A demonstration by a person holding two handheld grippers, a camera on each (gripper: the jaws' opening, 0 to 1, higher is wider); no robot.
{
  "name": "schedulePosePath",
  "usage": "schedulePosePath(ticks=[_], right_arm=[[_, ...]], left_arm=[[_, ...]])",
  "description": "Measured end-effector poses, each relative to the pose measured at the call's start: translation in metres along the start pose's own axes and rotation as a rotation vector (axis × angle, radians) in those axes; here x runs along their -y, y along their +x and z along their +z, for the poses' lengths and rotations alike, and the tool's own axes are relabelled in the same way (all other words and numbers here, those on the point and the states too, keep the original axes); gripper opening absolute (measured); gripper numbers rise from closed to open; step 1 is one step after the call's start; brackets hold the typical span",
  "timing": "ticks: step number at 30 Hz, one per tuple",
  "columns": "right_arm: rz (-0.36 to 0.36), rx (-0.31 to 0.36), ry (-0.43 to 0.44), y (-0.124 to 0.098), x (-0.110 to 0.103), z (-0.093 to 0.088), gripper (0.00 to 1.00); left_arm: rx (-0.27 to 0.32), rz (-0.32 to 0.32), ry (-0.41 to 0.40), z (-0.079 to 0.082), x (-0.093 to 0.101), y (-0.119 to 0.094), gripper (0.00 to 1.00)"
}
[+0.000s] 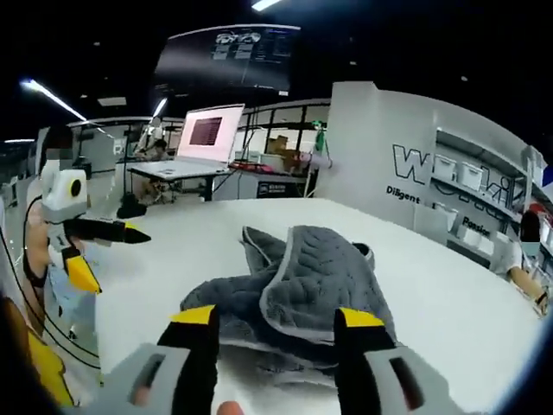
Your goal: Fold the towel on the table until its edges align and the towel forms a compact rectangular stack.
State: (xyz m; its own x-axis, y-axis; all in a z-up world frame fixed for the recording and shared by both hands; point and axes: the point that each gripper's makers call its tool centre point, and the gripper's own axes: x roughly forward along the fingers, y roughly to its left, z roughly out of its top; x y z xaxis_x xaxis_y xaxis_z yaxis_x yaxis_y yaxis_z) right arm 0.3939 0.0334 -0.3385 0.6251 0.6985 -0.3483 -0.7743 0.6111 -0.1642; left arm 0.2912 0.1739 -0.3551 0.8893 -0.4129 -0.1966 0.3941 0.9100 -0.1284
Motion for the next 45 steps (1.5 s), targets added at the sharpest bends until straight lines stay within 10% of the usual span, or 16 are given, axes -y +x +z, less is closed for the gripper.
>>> schedulePosePath(ticks=[10,20,27,34,38,45], right_arm=[[-0.038,0.061,0.012,-0.006,0.029,0.005,0.09],[-0.412,0.287,0.123,-0.111,0.137,0.032,0.07],[-0.745,0.153,0.183,-0.203,0.193,-0.044,0.07],[-0.8,-0.001,0.223,-0.221,0.197,-0.112,0.07],[-0.826,-0.012,0.243,-0.231,0.202,-0.126,0.08],[-0.95,0.01,0.14,-0.268,0.24,-0.097,0.08]], left_arm=[[-0.002,-0.003,-0.012,-0.004,-0.002,0.002,0.96],[-0.004,-0.01,-0.013,-0.004,0.0,0.005,0.96],[-0.013,-0.015,-0.011,-0.006,0.004,0.007,0.96],[-0.024,-0.037,-0.002,-0.007,0.015,0.015,0.96],[-0.028,-0.047,0.003,-0.007,0.02,0.016,0.96],[-0.031,-0.04,0.011,-0.006,0.021,0.014,0.96]])
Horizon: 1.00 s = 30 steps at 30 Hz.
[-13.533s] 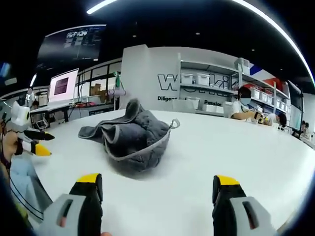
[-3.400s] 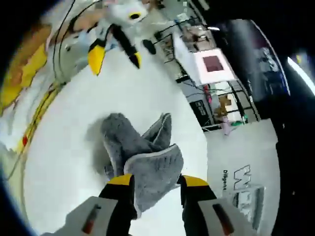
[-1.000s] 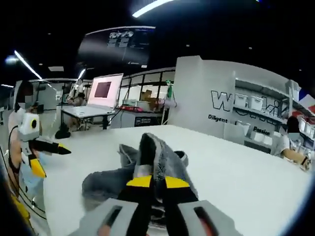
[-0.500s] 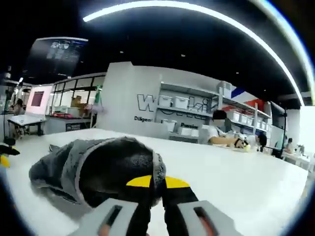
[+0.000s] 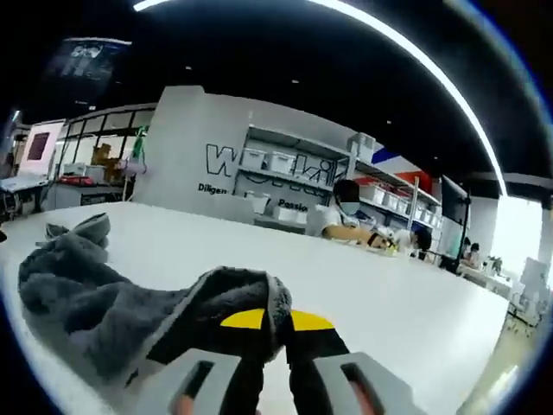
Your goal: Fold the towel on the table until its edges align and the towel forms a compact rectangular stack.
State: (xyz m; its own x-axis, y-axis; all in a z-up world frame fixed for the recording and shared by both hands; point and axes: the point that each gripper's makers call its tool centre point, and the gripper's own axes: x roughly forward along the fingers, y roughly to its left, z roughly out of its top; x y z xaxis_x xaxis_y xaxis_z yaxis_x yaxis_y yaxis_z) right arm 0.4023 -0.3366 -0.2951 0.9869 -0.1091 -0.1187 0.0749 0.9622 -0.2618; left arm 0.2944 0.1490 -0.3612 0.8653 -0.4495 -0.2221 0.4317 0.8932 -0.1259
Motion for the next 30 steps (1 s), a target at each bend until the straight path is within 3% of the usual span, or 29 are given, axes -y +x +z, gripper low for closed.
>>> schedulePosePath(ticks=[5,9,10,12,16,18,21,25,26,27,28,29,30], right_arm=[[-0.041,0.122,-0.132,0.012,0.019,0.07,0.08],[-0.045,0.245,-0.225,0.015,0.02,0.129,0.08],[-0.045,0.255,-0.233,0.015,0.02,0.135,0.08],[-0.025,0.299,-0.285,0.019,0.012,0.172,0.08],[-0.021,0.348,-0.336,0.019,0.004,0.21,0.08],[0.0,0.399,-0.353,0.015,-0.004,0.246,0.08],[0.004,0.416,-0.36,0.016,-0.006,0.262,0.08],[-0.019,0.363,-0.379,0.038,0.004,0.254,0.08],[-0.011,0.333,-0.366,0.047,0.006,0.242,0.08],[0.001,0.26,-0.351,0.066,0.01,0.214,0.08],[0.003,0.245,-0.348,0.07,0.011,0.208,0.08],[0.01,0.172,-0.352,0.087,0.015,0.181,0.08],[0.011,0.155,-0.351,0.091,0.016,0.173,0.08]], left_arm=[[0.005,-0.003,0.0,0.001,0.003,0.001,0.96],[0.005,0.003,-0.003,0.001,0.002,0.0,0.96],[0.005,0.004,-0.003,0.001,0.002,0.0,0.96],[0.009,0.011,-0.004,0.003,0.0,0.0,0.96],[0.01,0.01,-0.006,0.003,0.0,0.001,0.96],[0.011,0.008,-0.004,0.004,0.001,0.002,0.96],[0.012,0.005,-0.004,0.004,0.002,0.003,0.96],[0.013,0.006,-0.005,0.004,0.001,0.002,0.96],[0.014,0.006,-0.006,0.004,0.001,0.002,0.96],[0.016,0.005,-0.009,0.004,0.0,0.001,0.96],[0.016,0.005,-0.01,0.003,0.0,0.001,0.96],[0.013,0.003,-0.01,0.003,0.0,0.001,0.96],[0.012,0.003,-0.009,0.002,0.0,0.001,0.96]])
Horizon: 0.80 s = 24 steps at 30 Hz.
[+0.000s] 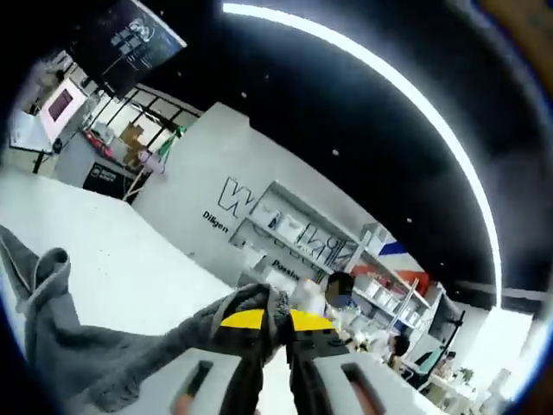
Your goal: Fold the towel on the table until its edges align and the towel forms a compact rectangular stack.
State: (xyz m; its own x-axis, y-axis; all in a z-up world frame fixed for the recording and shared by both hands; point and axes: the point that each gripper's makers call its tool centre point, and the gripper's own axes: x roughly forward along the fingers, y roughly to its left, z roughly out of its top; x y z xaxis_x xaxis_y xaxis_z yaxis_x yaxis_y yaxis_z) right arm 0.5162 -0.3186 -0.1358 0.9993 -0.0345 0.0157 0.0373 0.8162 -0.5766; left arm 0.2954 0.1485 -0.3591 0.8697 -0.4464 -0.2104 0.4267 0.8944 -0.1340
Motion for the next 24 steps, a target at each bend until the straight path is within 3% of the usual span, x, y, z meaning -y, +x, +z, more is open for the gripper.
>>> schedulePosePath(ticks=[2,3,4,6,9,14,17,20,21,24], right_arm=[[0.036,-0.137,0.035,0.019,-0.013,-0.062,0.09],[0.043,-0.163,0.047,0.022,-0.016,-0.075,0.1],[0.067,-0.238,0.044,0.026,-0.025,-0.107,0.11],[0.074,-0.292,0.044,0.028,-0.031,-0.136,0.14],[0.087,-0.333,0.068,0.025,-0.037,-0.158,0.24],[0.06,-0.283,0.104,0.012,-0.027,-0.15,0.22],[0.079,-0.199,0.163,-0.005,-0.028,-0.126,0.22],[0.134,-0.117,0.272,-0.036,-0.044,-0.106,0.25],[0.168,-0.106,0.305,-0.046,-0.053,-0.104,0.26],[0.287,-0.098,0.511,-0.08,-0.092,-0.11,0.3]], left_arm=[[-0.005,-0.001,0.001,-0.001,0.0,-0.001,0.96],[-0.006,-0.001,0.0,-0.001,0.0,-0.001,0.96],[-0.007,-0.001,0.002,-0.001,-0.001,-0.002,0.96],[-0.005,0.003,0.002,-0.001,-0.002,-0.003,0.96],[-0.006,0.008,0.003,0.0,-0.003,-0.002,0.96],[-0.011,0.005,0.004,-0.001,-0.002,0.002,0.96],[-0.015,-0.004,0.006,-0.002,0.0,0.005,0.96],[-0.021,-0.01,0.006,-0.003,0.002,0.008,0.96],[-0.022,-0.011,0.006,-0.004,0.002,0.008,0.96],[-0.039,-0.017,0.007,-0.008,0.002,0.012,0.96]])
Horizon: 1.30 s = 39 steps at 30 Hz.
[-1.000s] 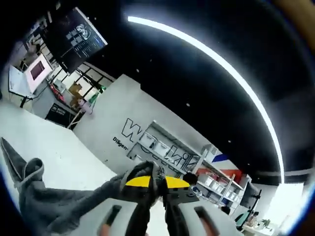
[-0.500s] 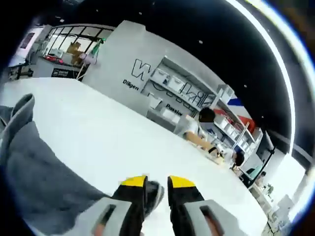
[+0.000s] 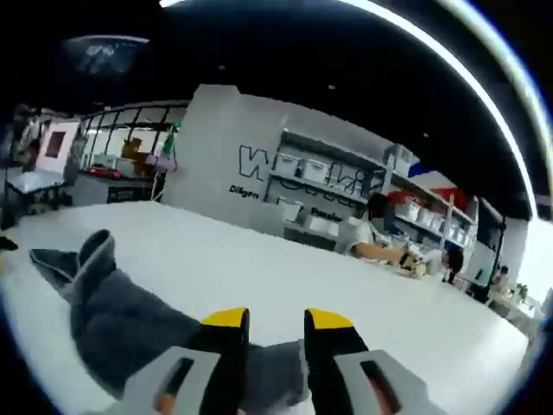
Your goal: Fold the towel on the table until its edges align and the towel forms a compact rectangular stack.
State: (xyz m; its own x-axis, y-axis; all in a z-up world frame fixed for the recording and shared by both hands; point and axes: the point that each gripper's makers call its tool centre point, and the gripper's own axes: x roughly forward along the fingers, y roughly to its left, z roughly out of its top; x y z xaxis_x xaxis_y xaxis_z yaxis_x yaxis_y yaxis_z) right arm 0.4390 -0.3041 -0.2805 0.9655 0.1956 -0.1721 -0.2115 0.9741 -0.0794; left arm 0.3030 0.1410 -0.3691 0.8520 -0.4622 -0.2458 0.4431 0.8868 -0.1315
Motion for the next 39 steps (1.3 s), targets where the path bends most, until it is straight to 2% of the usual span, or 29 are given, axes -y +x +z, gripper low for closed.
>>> schedulePosePath(ticks=[2,4,7,9,11,12,13,16,19,21,22,24,27,28,30,32,35,39], right_arm=[[0.096,-0.019,0.106,-0.012,-0.025,-0.022,0.35],[0.119,-0.034,0.162,-0.025,-0.043,-0.042,0.41],[0.141,-0.061,0.167,-0.044,-0.071,-0.074,0.53],[0.16,-0.03,0.222,-0.052,-0.086,-0.082,0.61],[0.185,-0.062,0.265,-0.061,-0.103,-0.095,0.77],[0.184,-0.065,0.262,-0.062,-0.105,-0.096,0.84],[0.159,-0.079,0.253,-0.066,-0.108,-0.102,0.87],[0.069,-0.089,0.192,-0.073,-0.104,-0.109,0.88],[0.032,-0.071,0.251,-0.077,-0.105,-0.108,0.96],[0.023,-0.067,0.254,-0.078,-0.105,-0.108,0.98],[-0.006,-0.063,0.251,-0.081,-0.107,-0.108,0.99],[-0.014,-0.07,0.24,-0.081,-0.108,-0.109,1.0],[-0.005,-0.086,0.242,-0.08,-0.118,-0.113,1.0],[0.002,-0.09,0.245,-0.079,-0.121,-0.113,1.0],[0.007,-0.094,0.239,-0.078,-0.126,-0.113,1.0],[0.003,-0.096,0.23,-0.08,-0.127,-0.113,1.0],[-0.001,-0.086,0.226,-0.083,-0.128,-0.111,1.0],[-0.015,-0.08,0.226,-0.088,-0.124,-0.111,1.0]], left_arm=[[-0.016,-0.004,0.012,-0.001,0.001,0.003,0.96],[-0.026,-0.013,0.031,0.0,0.002,0.006,0.95],[-0.037,-0.031,0.096,0.007,0.005,0.015,0.92],[-0.038,-0.053,0.123,0.009,0.009,0.021,0.86],[-0.052,-0.071,0.124,0.009,0.012,0.029,0.85],[-0.055,-0.075,0.127,0.009,0.013,0.031,0.85],[-0.063,-0.089,0.153,0.012,0.016,0.037,0.84],[-0.079,-0.102,0.225,0.023,0.017,0.048,0.83],[-0.108,-0.116,0.298,0.031,0.017,0.064,0.81],[-0.124,-0.128,0.331,0.032,0.018,0.07,0.78],[-0.137,-0.153,0.383,0.037,0.022,0.084,0.76],[-0.152,-0.168,0.413,0.04,0.024,0.092,0.72],[-0.177,-0.164,0.519,0.047,0.02,0.123,0.66],[-0.203,-0.14,0.569,0.046,0.014,0.134,0.64],[-0.223,-0.123,0.597,0.045,0.009,0.139,0.6],[-0.277,-0.079,0.694,0.039,-0.003,0.155,0.58],[-0.271,-0.099,0.696,0.036,-0.002,0.168,0.48],[-0.312,-0.133,0.701,0.024,0.002,0.176,0.4]])
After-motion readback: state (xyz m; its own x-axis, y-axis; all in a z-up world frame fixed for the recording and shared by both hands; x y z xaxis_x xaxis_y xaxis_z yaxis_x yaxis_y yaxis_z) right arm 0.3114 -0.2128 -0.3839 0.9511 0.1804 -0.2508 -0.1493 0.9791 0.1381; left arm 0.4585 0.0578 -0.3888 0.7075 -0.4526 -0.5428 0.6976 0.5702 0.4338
